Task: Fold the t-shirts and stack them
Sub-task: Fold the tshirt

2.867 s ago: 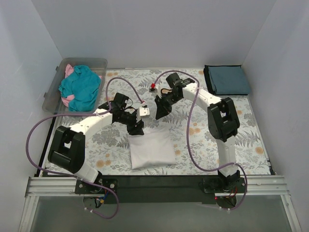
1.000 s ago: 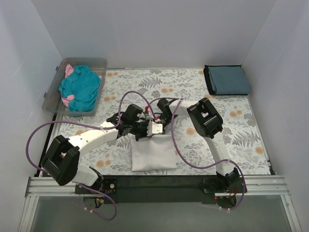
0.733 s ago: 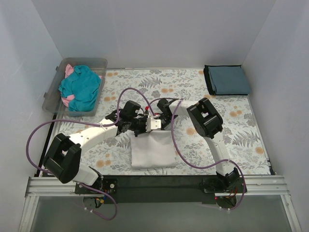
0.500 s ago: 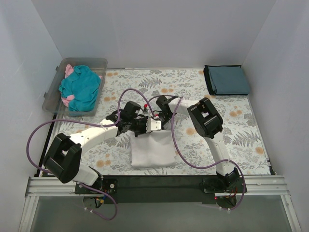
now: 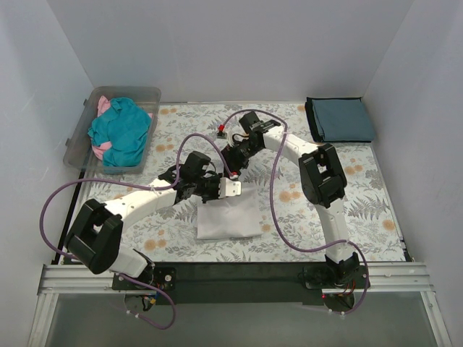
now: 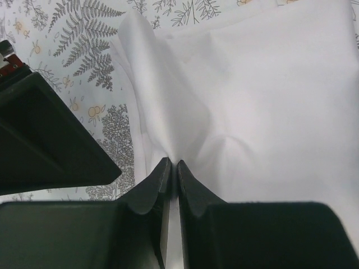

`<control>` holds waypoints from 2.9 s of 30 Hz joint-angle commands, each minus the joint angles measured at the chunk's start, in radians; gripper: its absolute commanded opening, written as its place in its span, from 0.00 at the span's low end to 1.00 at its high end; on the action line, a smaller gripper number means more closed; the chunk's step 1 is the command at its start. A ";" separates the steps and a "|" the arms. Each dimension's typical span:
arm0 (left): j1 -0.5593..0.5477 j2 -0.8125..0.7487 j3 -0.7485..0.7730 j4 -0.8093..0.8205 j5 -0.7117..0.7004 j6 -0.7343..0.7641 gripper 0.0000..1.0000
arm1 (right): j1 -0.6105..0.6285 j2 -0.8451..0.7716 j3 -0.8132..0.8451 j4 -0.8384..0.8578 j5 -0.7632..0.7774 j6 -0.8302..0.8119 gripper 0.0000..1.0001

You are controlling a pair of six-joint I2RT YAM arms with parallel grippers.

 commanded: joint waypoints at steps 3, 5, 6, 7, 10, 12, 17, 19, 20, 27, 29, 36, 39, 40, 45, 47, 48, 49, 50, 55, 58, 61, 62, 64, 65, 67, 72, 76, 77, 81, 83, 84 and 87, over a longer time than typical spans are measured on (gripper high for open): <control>0.005 -0.001 0.033 0.055 -0.026 0.035 0.07 | -0.027 -0.062 0.054 0.001 0.015 0.016 0.84; 0.016 0.016 0.041 0.063 -0.034 0.052 0.07 | -0.058 -0.072 0.074 0.006 0.015 0.027 0.84; 0.028 0.022 0.043 0.090 -0.038 0.052 0.06 | -0.093 -0.078 0.086 0.004 0.008 0.042 0.84; 0.035 0.030 0.044 0.100 -0.039 0.054 0.07 | -0.111 -0.082 0.109 0.004 0.003 0.050 0.84; 0.060 0.071 0.050 0.141 -0.046 0.058 0.08 | -0.173 -0.108 0.107 0.003 -0.025 0.060 0.85; 0.074 0.091 0.050 0.191 -0.045 0.049 0.09 | -0.199 -0.143 0.076 0.001 -0.038 0.056 0.85; 0.097 0.078 0.033 0.318 -0.097 -0.024 0.46 | -0.214 -0.208 -0.073 0.003 -0.028 0.010 0.84; 0.140 0.059 0.085 0.267 -0.045 -0.151 0.47 | -0.220 -0.226 -0.107 0.004 -0.003 -0.016 0.81; 0.161 0.049 0.113 0.171 -0.016 -0.203 0.46 | -0.226 -0.228 -0.125 0.003 0.004 -0.019 0.78; 0.408 0.051 0.193 -0.124 0.193 -0.641 0.40 | -0.223 -0.246 -0.231 0.012 0.023 -0.015 0.68; 0.450 0.065 0.175 -0.158 0.230 -0.733 0.41 | -0.217 -0.245 -0.239 0.018 0.049 -0.018 0.69; 0.539 0.147 0.169 -0.253 0.250 -0.802 0.47 | -0.187 -0.223 -0.263 0.017 0.064 -0.032 0.70; 0.543 0.168 0.164 -0.241 0.247 -0.817 0.48 | -0.168 -0.208 -0.274 0.018 0.069 -0.039 0.70; 0.543 0.180 0.165 -0.239 0.247 -0.824 0.48 | -0.167 -0.205 -0.276 0.018 0.072 -0.038 0.70; 0.543 0.234 0.172 -0.242 0.280 -0.847 0.50 | -0.156 -0.196 -0.286 0.020 0.076 -0.041 0.70; 0.543 0.255 0.170 -0.239 0.284 -0.857 0.51 | -0.154 -0.188 -0.288 0.018 0.081 -0.044 0.69; 0.543 0.260 0.172 -0.239 0.285 -0.859 0.50 | -0.153 -0.187 -0.292 0.018 0.083 -0.046 0.69; 0.543 0.265 0.172 -0.238 0.291 -0.862 0.50 | -0.153 -0.185 -0.294 0.018 0.086 -0.047 0.69; 0.543 0.265 0.170 -0.232 0.290 -0.867 0.50 | -0.151 -0.184 -0.295 0.020 0.089 -0.050 0.69; 0.543 0.288 0.164 -0.218 0.297 -0.882 0.50 | -0.147 -0.182 -0.318 0.021 0.078 -0.053 0.69; 0.543 0.294 0.153 -0.206 0.296 -0.890 0.50 | -0.142 -0.184 -0.322 0.023 0.069 -0.052 0.68; 0.543 0.302 0.150 -0.196 0.302 -0.894 0.50 | -0.137 -0.174 -0.322 0.027 0.072 -0.056 0.63; 0.543 0.305 0.150 -0.190 0.302 -0.897 0.48 | -0.137 -0.168 -0.320 0.026 0.069 -0.058 0.60; 0.542 0.311 0.153 -0.187 0.310 -0.903 0.43 | -0.137 -0.167 -0.320 0.026 0.064 -0.056 0.51; 0.543 0.312 0.156 -0.186 0.311 -0.903 0.42 | -0.137 -0.173 -0.322 0.026 0.060 -0.056 0.48; 0.542 0.309 0.159 -0.178 0.311 -0.906 0.37 | -0.137 -0.182 -0.326 0.026 0.058 -0.053 0.41; 0.542 0.303 0.164 -0.169 0.331 -0.926 0.23 | -0.137 -0.217 -0.331 0.023 0.058 -0.049 0.29; 0.542 0.297 0.156 -0.170 0.311 -0.937 0.22 | -0.137 -0.225 -0.328 0.023 0.060 -0.046 0.11; 0.542 0.294 0.153 -0.170 0.308 -0.934 0.23 | -0.137 -0.226 -0.326 0.021 0.060 -0.046 0.08; 0.542 0.297 0.150 -0.173 0.277 -0.936 0.31 | -0.137 -0.226 -0.326 0.021 0.058 -0.042 0.01; 0.542 0.302 0.149 -0.173 0.256 -0.936 0.31 | -0.139 -0.234 -0.332 0.020 0.052 -0.038 0.01; 0.542 0.309 0.152 -0.172 0.257 -0.942 0.31 | -0.137 -0.237 -0.334 0.020 0.052 -0.036 0.01; 0.542 0.317 0.164 -0.173 0.254 -0.946 0.27 | -0.137 -0.253 -0.338 0.020 0.049 -0.035 0.01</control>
